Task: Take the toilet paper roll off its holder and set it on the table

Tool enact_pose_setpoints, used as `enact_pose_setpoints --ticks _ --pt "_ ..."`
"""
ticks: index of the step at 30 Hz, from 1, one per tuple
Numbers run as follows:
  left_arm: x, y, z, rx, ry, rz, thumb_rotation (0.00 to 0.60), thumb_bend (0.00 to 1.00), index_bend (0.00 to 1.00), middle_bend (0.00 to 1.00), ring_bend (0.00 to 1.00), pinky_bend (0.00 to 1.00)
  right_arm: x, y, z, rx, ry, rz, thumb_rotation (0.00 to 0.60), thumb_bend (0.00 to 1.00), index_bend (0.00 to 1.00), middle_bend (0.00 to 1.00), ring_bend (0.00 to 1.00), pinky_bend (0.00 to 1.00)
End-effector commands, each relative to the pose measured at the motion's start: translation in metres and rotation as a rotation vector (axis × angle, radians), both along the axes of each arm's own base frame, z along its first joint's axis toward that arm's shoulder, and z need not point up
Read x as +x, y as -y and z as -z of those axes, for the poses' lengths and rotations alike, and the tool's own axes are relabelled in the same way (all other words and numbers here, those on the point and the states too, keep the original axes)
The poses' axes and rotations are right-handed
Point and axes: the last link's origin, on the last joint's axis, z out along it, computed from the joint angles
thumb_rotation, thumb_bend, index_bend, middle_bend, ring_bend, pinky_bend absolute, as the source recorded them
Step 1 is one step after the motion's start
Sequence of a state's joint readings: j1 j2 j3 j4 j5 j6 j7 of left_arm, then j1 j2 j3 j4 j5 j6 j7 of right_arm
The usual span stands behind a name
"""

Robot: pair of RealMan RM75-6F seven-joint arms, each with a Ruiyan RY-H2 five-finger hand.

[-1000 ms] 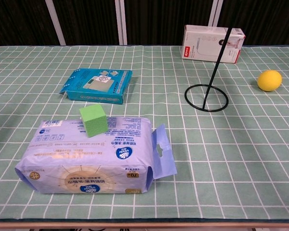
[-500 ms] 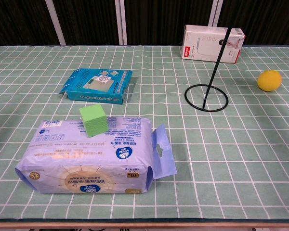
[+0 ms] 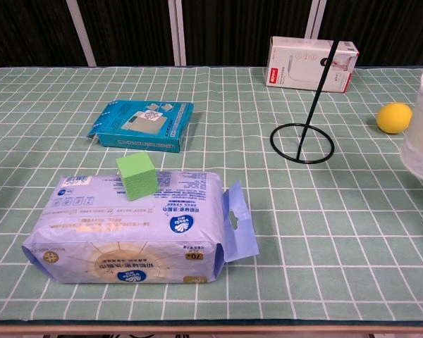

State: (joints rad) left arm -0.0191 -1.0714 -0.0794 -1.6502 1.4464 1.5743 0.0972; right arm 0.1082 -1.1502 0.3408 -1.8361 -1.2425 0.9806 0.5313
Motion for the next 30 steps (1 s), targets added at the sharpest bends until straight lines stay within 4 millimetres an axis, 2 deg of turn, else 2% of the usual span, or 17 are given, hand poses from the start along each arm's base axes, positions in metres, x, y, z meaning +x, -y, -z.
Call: enact_pose_setpoints --ticks 1,12,18,21,25,30 --pt "0.000 0.000 0.000 -0.003 0.000 0.000 0.600 0.24 0.04 0.00 0.00 0.00 0.005 -0.009 0.030 0.053 0.039 -0.030 0.600 0.00 0.32 0.24 0.25 0.08" --pt "-0.001 -0.001 0.001 -0.009 -0.002 -0.004 0.600 0.24 0.04 0.00 0.00 0.00 0.025 0.010 0.088 0.067 0.132 -0.079 0.600 0.00 0.32 0.24 0.25 0.08" --pt "-0.001 -0.001 0.001 -0.006 -0.001 -0.004 0.600 0.24 0.03 0.00 0.00 0.00 0.029 0.012 0.108 0.081 0.135 -0.097 0.600 0.00 0.30 0.24 0.23 0.07" --pt "-0.001 -0.001 0.000 -0.002 0.000 -0.003 0.600 0.24 0.03 0.00 0.00 0.00 0.029 0.010 0.114 0.106 0.125 -0.109 0.600 0.00 0.22 0.19 0.16 0.02" --pt "-0.002 -0.001 -0.001 -0.001 0.001 -0.006 0.600 0.24 0.03 0.00 0.00 0.00 0.030 0.008 0.119 0.163 0.100 -0.134 0.600 0.00 0.02 0.02 0.01 0.00" --pt "-0.001 -0.001 0.001 -0.005 -0.002 -0.004 0.600 0.24 0.03 0.00 0.00 0.00 0.033 0.008 0.116 0.198 0.096 -0.167 0.600 0.00 0.00 0.00 0.00 0.00"
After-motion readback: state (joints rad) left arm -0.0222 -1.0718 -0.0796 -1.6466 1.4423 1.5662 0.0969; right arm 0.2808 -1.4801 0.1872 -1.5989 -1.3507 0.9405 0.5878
